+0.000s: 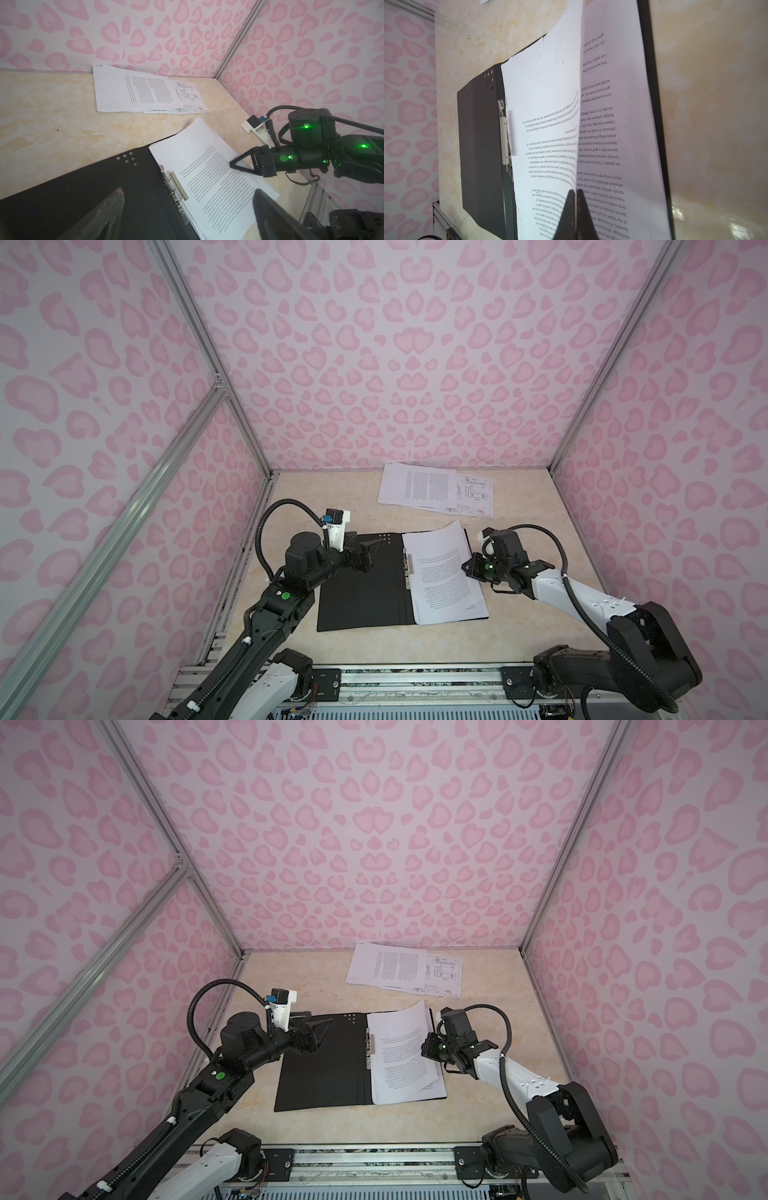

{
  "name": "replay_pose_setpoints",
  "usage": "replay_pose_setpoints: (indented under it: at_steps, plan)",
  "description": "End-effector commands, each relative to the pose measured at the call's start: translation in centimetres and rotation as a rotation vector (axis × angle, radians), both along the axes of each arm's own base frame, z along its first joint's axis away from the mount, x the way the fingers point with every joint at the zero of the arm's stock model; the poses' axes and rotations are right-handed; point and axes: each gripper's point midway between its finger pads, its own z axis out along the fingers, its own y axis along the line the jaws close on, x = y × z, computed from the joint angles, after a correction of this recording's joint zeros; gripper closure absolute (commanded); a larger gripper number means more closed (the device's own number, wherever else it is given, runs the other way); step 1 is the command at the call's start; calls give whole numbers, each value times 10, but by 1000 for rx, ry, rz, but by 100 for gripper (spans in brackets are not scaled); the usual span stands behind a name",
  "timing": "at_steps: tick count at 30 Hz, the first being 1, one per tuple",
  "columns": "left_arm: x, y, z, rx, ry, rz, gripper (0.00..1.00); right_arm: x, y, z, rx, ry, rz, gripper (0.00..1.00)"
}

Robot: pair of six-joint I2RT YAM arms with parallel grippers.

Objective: Put the files into the folder

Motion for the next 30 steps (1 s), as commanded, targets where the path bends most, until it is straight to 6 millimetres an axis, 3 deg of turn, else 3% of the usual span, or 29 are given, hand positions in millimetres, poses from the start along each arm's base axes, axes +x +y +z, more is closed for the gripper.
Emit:
replay_pose_setpoints:
  at_steps: [1, 15, 19, 30]
  plan:
    - [2, 0, 7, -6, -12, 3, 2, -2, 1, -4, -4, 6, -5, 100]
    - [3, 1, 5, -3, -4, 13, 2, -4, 3, -10, -4, 20, -7, 99]
    - [3, 2, 5, -2, -5, 16, 2, -6, 0, -12, -17, 29, -14, 86]
    - [3, 2, 7, -3, -8, 19, 2, -10, -5, -15, -48, 38, -33, 65]
